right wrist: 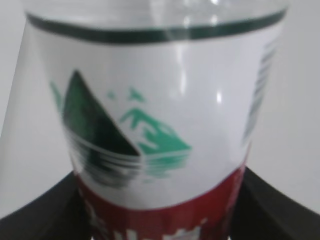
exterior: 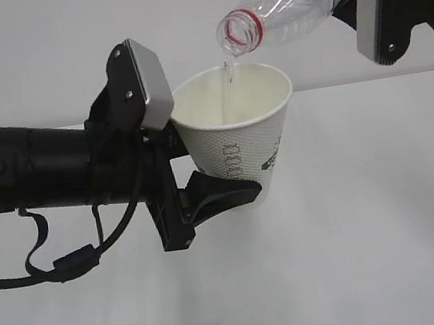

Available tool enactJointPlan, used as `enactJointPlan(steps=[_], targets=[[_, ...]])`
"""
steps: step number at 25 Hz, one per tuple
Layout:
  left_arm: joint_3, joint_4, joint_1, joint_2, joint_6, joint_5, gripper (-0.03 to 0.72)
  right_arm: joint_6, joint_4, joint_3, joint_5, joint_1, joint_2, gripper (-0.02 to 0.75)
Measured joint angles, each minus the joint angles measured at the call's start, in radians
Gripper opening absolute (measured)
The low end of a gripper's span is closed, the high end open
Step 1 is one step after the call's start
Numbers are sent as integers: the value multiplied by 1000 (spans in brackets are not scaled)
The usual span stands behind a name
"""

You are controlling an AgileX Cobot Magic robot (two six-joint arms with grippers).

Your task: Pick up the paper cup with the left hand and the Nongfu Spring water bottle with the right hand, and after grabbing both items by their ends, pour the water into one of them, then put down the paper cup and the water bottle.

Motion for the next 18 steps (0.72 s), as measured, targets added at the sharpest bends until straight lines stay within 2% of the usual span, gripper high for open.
enactJointPlan(steps=[18], targets=[[0,2,0,0,-2,0,503,-4,2,0,-2,0,0,517]])
